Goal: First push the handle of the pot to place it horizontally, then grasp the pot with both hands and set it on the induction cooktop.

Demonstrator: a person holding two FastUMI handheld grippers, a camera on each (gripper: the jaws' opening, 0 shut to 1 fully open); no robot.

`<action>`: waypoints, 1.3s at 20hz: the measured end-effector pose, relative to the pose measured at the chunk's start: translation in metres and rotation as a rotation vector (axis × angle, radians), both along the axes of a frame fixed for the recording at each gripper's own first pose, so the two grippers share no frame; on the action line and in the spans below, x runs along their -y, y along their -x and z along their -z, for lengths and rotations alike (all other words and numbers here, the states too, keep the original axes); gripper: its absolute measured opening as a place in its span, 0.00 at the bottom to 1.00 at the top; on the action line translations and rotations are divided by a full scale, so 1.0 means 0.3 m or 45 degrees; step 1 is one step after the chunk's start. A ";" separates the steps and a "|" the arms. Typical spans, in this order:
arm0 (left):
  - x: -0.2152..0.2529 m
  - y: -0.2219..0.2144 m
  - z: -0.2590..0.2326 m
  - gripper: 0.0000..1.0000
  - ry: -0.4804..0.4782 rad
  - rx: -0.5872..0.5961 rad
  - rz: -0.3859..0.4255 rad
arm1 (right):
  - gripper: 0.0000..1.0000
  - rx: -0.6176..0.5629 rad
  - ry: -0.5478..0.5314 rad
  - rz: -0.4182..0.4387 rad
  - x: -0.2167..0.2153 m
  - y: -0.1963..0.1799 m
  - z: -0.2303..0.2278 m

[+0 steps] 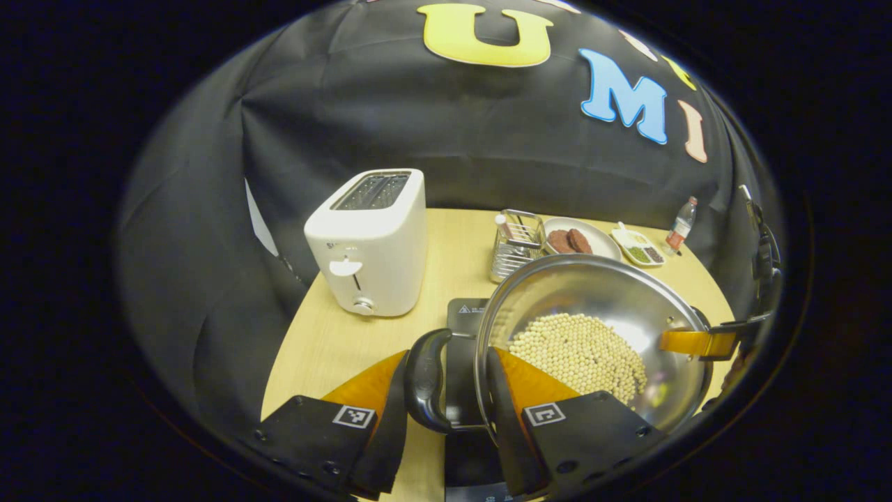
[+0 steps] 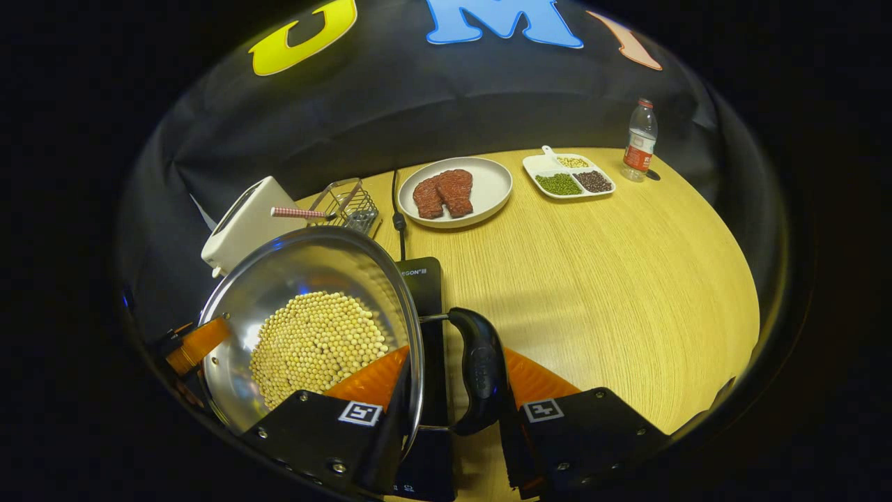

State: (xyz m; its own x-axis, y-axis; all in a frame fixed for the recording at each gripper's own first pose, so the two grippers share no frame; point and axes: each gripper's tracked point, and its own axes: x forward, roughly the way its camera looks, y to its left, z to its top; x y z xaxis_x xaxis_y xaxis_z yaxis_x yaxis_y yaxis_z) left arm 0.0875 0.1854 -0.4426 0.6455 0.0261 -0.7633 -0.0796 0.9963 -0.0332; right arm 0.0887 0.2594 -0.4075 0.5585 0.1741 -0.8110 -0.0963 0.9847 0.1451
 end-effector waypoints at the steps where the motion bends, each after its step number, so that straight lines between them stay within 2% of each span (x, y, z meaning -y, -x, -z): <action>1: -0.004 -0.003 0.005 0.60 0.002 -0.001 -0.001 | 0.59 0.001 0.002 0.002 -0.001 0.000 0.002; 10: -0.024 -0.008 0.055 0.60 0.019 0.013 0.012 | 0.59 0.020 0.020 0.008 -0.014 -0.010 0.027; 11: -0.027 -0.011 0.060 0.64 0.026 0.014 0.009 | 0.59 0.023 0.024 0.007 -0.016 -0.015 0.029; 12: -0.028 -0.012 0.066 0.60 0.035 0.009 0.001 | 0.59 0.027 0.029 0.003 -0.018 -0.014 0.029; 14: -0.032 -0.004 0.079 0.60 0.053 0.009 -0.012 | 0.59 0.040 0.040 -0.002 -0.017 -0.022 0.031; 15: -0.036 0.001 0.086 0.64 0.067 0.011 -0.018 | 0.59 0.043 0.043 -0.003 -0.017 -0.018 0.034; 16: -0.035 0.008 0.072 0.60 0.080 0.029 -0.025 | 0.59 0.045 0.036 -0.002 -0.017 -0.017 0.035; 18: -0.039 0.001 0.072 0.60 0.081 0.045 -0.022 | 0.59 0.050 0.026 0.000 -0.024 -0.016 0.037; 19: -0.041 -0.006 0.074 0.66 0.081 0.050 -0.022 | 0.59 0.054 0.026 -0.004 -0.023 -0.019 0.037; 21: -0.041 0.000 0.062 0.68 0.103 0.070 -0.047 | 0.60 0.065 0.035 -0.015 -0.017 -0.024 0.038; 22: -0.047 -0.009 0.039 0.67 0.113 0.103 -0.066 | 0.61 0.093 0.054 -0.038 -0.012 -0.031 0.021; 23: -0.063 -0.015 0.010 0.70 0.111 0.142 -0.087 | 0.67 0.134 0.079 -0.062 -0.009 -0.040 -0.001; 26: -0.103 -0.026 -0.093 0.75 0.067 0.225 -0.153 | 0.77 0.264 0.085 -0.129 -0.006 -0.062 -0.099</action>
